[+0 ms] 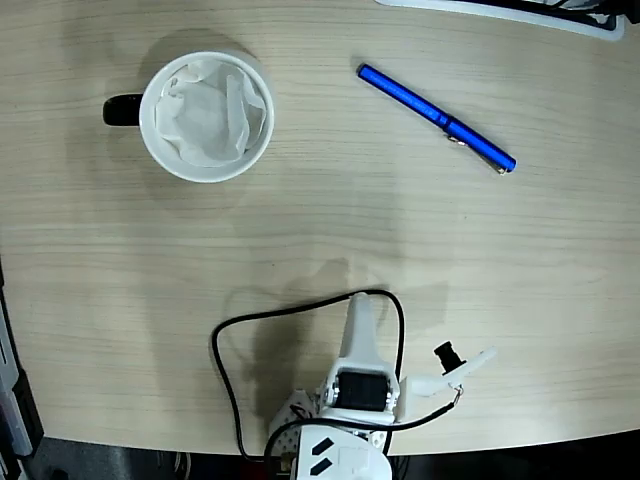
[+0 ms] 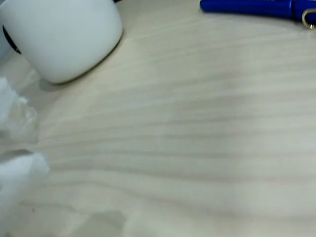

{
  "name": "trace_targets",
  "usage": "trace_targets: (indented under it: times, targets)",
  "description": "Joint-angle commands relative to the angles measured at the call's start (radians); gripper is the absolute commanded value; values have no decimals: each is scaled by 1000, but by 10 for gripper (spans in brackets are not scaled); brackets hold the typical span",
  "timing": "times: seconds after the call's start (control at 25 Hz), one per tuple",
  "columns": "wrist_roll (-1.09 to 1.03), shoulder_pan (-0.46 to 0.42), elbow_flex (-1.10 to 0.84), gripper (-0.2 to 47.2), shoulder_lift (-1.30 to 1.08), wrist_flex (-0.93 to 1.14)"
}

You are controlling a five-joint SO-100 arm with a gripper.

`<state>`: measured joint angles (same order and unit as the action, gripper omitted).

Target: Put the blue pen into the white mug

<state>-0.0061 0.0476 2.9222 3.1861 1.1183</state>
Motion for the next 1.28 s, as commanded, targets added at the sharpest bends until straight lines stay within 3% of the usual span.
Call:
trace_targets:
  times: [0.0,0.2,0.56,0.8,0.92,1.12,1.24]
  targets:
    - [8,32,-163,0,-138,-61]
    - [12,86,-426,0,-480,-87]
    - [84,258,-834,2,-1034,-92]
    - [179,360,-1074,90,-1378,-92]
    - [192,379,-1158,108,-1517,-87]
    - [193,380,-1264,223,-1703,-87]
    - [193,374,-1333,237,-1792,-87]
